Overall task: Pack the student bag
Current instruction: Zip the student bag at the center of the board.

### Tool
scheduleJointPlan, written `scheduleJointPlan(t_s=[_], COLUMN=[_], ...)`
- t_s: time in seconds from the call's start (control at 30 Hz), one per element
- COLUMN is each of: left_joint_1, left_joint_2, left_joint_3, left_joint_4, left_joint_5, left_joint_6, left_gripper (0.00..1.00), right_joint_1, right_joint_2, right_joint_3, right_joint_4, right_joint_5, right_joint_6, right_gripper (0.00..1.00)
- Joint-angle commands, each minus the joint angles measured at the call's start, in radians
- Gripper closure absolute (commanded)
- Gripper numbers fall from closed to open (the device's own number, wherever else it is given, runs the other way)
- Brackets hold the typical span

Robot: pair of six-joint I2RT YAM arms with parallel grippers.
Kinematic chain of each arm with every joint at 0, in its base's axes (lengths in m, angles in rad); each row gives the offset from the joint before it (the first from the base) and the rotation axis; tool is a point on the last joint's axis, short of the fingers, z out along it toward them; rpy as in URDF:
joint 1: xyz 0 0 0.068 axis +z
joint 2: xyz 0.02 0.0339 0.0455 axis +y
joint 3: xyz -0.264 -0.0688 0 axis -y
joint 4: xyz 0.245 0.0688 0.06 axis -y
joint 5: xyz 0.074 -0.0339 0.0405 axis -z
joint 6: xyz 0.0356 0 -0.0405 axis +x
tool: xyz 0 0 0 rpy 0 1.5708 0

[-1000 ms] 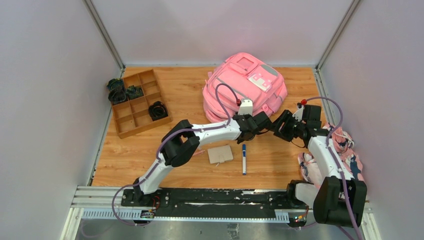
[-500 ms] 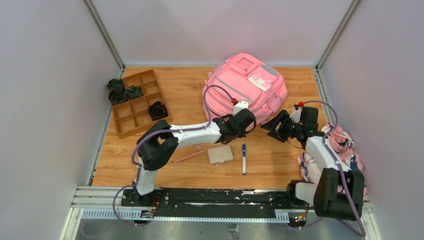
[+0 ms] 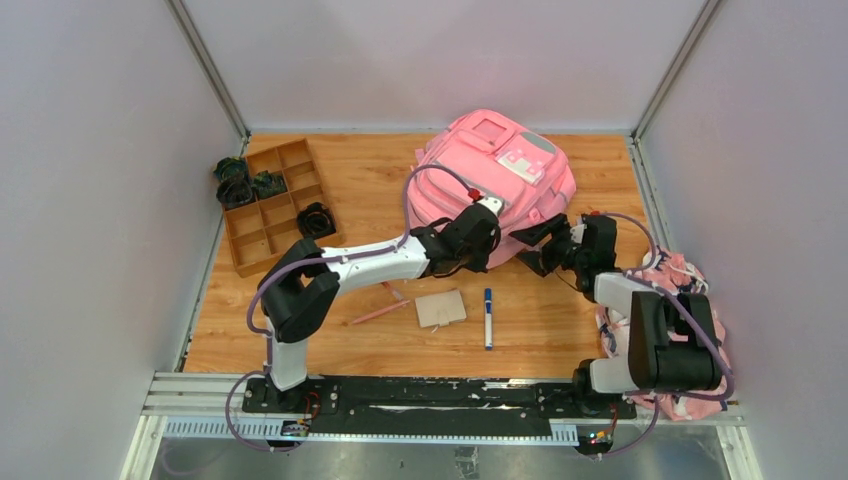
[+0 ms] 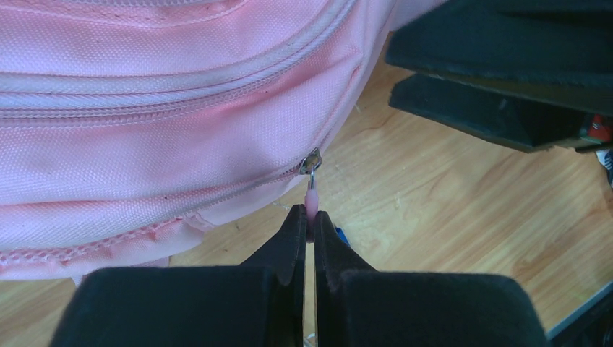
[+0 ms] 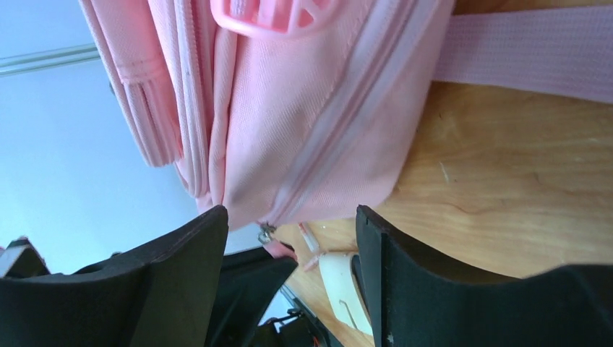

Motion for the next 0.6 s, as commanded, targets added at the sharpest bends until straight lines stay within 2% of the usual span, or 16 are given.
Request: scheduleJointPlan(t_s=[0.0,0.17,0.23,0.27,0.37,0.43,0.47,0.57], left_joint_1=[-0.006,-0.006,-0.006,-0.006,-0.003,0.002,0.008,0.037], left_joint_2=[-0.041,-0.071,-0.084,-0.092,-0.106,-0.117,-0.123,-0.151], left_joint_3=[-0.019,-0.041,-0.047,-0.049,-0.058,-0.068,-0.076,-0.114], left_joint_4=[0.052,0.088,0.097,0.098,0.095,0.088,0.086,0.076], left_joint_5=[0.072,0.103,0.112,0.116,0.123,0.120,0.122,0.128], left_joint_6=[0.036,0.052,0.062,0.068,0.082,0.084,0.084,0.081], left_gripper=[1.00,1.00,1.00,1.00,1.00,1.00,1.00,1.00], right_joint_1=[0.075,0.148,0.157,0.158,0.157,0.153,0.149,0.121], right_joint_2=[0.060,0.132,0.142,0.145,0.141,0.133,0.129,0.119], right_joint_3=[0.061,0.098,0.094,0.093,0.093,0.104,0.116,0.169], right_joint_4=[0.113,0.163,0.183,0.183,0.168,0.114,0.071,-0.080], right_joint_5=[0.034,0.056,0.070,0.075,0.090,0.099,0.102,0.096], right_joint_6=[0.072,0.101,0.112,0.113,0.101,0.072,0.050,-0.058], right_gripper=[0.30,0.29,0.32,0.37,0.69,0.94,1.00,1.00])
